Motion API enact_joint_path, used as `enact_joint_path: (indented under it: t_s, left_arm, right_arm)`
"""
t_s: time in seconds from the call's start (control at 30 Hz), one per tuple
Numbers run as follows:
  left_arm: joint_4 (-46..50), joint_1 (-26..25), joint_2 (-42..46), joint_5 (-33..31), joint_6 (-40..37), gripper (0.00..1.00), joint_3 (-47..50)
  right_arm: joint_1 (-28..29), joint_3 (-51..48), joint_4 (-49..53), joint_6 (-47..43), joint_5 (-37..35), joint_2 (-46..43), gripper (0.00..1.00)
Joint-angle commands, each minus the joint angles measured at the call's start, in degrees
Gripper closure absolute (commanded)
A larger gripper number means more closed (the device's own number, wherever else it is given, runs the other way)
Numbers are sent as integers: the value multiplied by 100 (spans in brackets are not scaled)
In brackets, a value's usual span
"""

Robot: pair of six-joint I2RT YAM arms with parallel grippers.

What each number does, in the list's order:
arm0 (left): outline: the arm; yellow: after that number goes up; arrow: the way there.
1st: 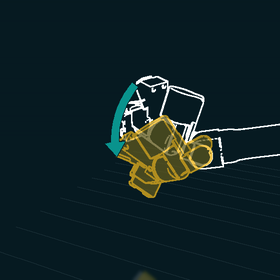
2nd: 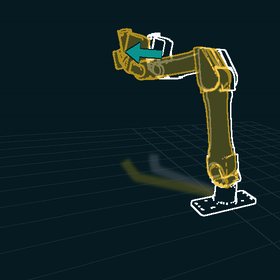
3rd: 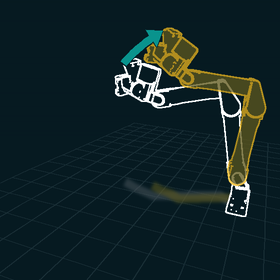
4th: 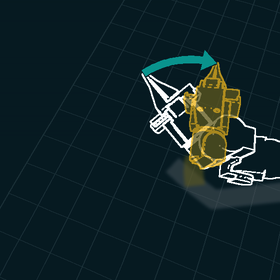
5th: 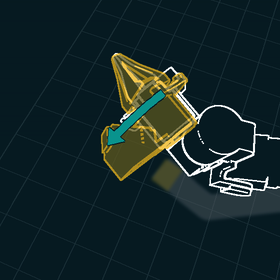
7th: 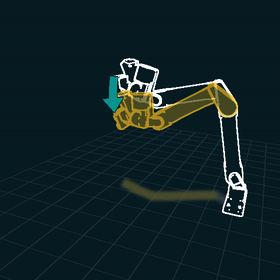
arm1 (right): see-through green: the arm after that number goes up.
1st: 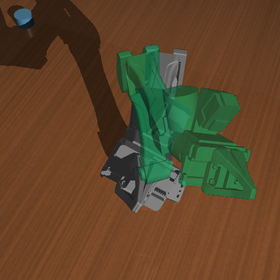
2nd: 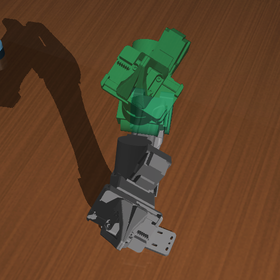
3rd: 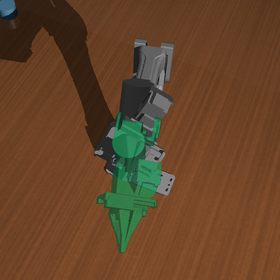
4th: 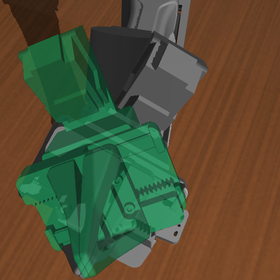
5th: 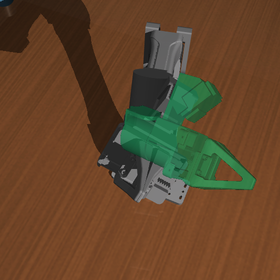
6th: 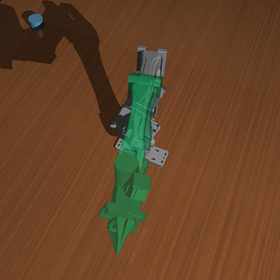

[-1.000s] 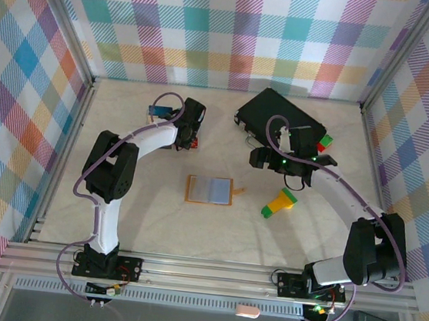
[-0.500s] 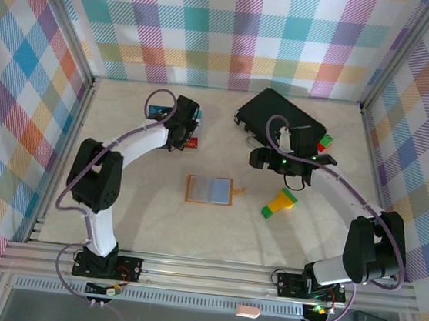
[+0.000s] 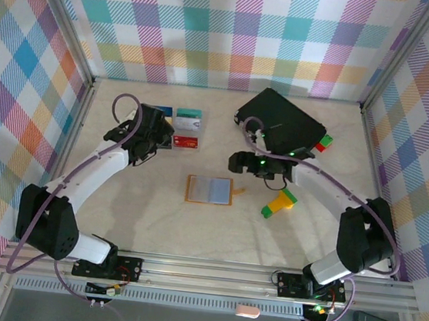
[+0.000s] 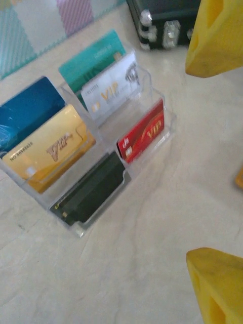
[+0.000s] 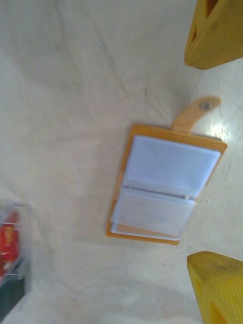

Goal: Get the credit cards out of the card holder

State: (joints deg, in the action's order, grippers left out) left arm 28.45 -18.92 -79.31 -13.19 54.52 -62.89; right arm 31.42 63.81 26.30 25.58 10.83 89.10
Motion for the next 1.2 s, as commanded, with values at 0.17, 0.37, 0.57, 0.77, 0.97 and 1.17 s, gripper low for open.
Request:
enact_joint_path:
  t_s: [0.17, 0.37, 0.57, 0.77, 0.97, 1.17]
  left_arm:
    - [25, 386, 760, 430, -1420, 3, 656]
    - [115, 681, 1176, 626, -2082, 0, 896]
    - [197, 1034, 1338, 945, -2421, 0, 967]
    - [144, 1142, 1431, 1032, -2498, 0, 1087]
    - [153, 1199, 1502, 1033, -2525, 0, 1138]
    - [117, 1220, 1515, 1021, -2515, 0, 1166]
  right_arm:
    - [1216, 734, 673, 954, -1165, 860, 13]
    - [1800, 1591, 1210, 1397, -1689, 1816, 25]
    - [2126, 2588, 1816, 1662, -1975, 2737, 35]
    - [2193, 3180, 2112, 1808, -2063, 3260, 39]
    - [2202, 3599, 2280, 1682, -1911, 3569, 37]
    - [2202, 3878, 2488, 1626, -1925, 3805, 35]
